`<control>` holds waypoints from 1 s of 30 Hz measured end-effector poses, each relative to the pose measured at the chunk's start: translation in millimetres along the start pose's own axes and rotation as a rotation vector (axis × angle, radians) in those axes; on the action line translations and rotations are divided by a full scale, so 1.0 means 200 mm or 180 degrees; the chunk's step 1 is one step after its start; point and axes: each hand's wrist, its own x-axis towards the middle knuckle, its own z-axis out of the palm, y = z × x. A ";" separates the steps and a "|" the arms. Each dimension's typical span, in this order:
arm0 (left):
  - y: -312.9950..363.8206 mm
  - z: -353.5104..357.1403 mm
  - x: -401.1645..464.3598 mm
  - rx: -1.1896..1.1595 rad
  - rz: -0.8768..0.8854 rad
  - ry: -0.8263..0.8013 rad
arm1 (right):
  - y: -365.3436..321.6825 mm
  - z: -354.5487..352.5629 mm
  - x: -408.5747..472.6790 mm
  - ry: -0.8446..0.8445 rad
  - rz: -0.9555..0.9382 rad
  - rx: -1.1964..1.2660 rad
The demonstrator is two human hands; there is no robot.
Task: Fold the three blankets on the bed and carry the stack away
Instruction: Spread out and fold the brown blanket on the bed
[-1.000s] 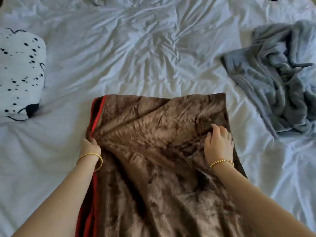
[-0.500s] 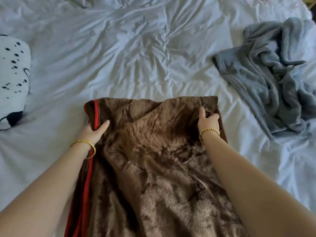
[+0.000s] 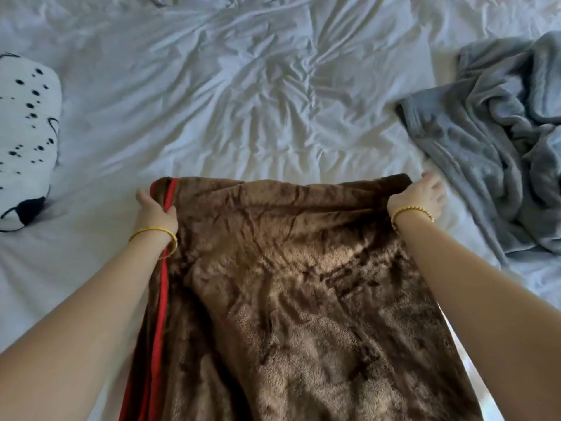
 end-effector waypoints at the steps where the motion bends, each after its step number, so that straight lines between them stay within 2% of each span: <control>1: 0.02 0.01 -0.01 0.0427 0.0422 0.0138 | -0.01 0.01 -0.02 0.0042 -0.0529 -0.0409; 2: 0.05 0.02 -0.01 0.0795 0.0954 0.0269 | -0.03 0.04 -0.03 -0.0076 -0.1069 -0.0633; 4: 0.11 0.04 -0.01 0.1474 0.1948 0.0195 | -0.08 0.09 -0.06 -0.0730 -0.1902 -0.1053; 6: 0.18 0.08 0.00 0.2278 0.2485 -0.0255 | -0.11 0.14 -0.08 -0.1450 -0.2158 -0.1782; 8: 0.22 0.12 -0.01 0.2729 0.2364 -0.0760 | -0.12 0.17 -0.10 -0.1731 -0.2148 -0.2420; 12: 0.27 0.13 -0.01 0.2843 0.1833 -0.1072 | -0.12 0.14 -0.11 -0.2226 -0.2027 -0.2904; 17: 0.29 0.11 -0.13 0.3675 0.2497 -0.0923 | -0.11 0.08 -0.14 -0.3018 -0.1691 -0.3355; 20: 0.27 0.06 -0.21 0.3365 0.2425 -0.1278 | -0.06 0.03 -0.21 -0.2962 -0.1649 -0.3515; 22: 0.28 -0.01 -0.24 0.3085 0.2426 -0.1104 | -0.06 -0.03 -0.25 -0.2839 -0.1690 -0.3280; 25: 0.37 -0.23 -0.25 0.2833 0.2448 -0.0668 | -0.21 -0.24 -0.26 -0.2736 -0.1373 -0.2398; 27: 0.50 -0.42 -0.27 0.2694 0.2569 -0.0400 | -0.39 -0.46 -0.22 -0.2302 -0.1474 -0.1928; 30: 0.73 -0.72 -0.30 0.2279 0.2738 0.0212 | -0.70 -0.74 -0.18 -0.1173 -0.1869 -0.1418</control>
